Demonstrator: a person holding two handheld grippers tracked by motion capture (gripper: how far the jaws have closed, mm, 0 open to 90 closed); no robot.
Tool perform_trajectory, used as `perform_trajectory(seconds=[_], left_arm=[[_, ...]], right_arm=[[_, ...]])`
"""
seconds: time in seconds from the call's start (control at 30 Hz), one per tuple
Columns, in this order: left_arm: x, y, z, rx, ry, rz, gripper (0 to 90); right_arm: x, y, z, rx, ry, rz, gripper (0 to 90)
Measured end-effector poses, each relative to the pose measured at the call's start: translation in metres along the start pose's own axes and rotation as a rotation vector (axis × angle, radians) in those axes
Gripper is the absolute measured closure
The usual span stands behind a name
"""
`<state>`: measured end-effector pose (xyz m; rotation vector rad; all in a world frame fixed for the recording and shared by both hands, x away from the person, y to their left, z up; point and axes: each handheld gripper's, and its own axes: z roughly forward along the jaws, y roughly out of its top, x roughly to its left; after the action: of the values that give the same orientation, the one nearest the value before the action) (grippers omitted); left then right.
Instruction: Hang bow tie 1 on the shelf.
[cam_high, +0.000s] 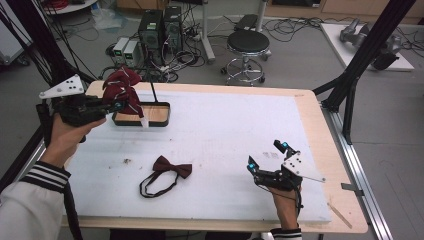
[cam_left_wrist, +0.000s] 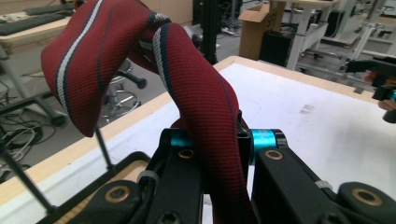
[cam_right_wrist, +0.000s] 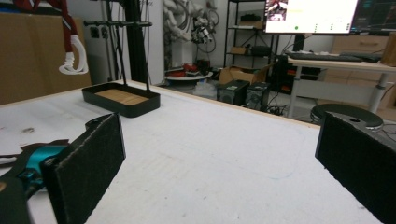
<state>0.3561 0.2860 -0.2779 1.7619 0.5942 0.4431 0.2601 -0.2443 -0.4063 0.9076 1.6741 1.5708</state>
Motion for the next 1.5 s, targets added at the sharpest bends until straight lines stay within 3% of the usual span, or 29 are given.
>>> perform_trajectory(seconds=[0.3,0.57,1.07,1.23,1.5], left_arm=[[0.020,0.001,-0.010,-0.009,0.067,-0.006,86.8],[0.030,0.003,-0.018,-0.009,0.102,-0.005,86.8],[0.051,0.013,-0.029,0.005,0.187,0.002,86.7],[0.060,0.018,-0.034,-0.010,0.259,-0.017,86.8],[0.065,0.016,-0.042,0.001,0.336,-0.039,86.8]], right_arm=[[-0.004,-0.008,-0.001,-0.044,-0.041,-0.004,0.6],[-0.005,-0.019,-0.003,-0.010,-0.052,-0.004,0.6],[-0.007,-0.041,-0.007,-0.009,-0.084,-0.024,0.7],[-0.005,-0.043,-0.004,-0.001,-0.089,-0.044,0.7],[-0.005,-0.043,-0.004,-0.004,-0.093,-0.048,0.6]])
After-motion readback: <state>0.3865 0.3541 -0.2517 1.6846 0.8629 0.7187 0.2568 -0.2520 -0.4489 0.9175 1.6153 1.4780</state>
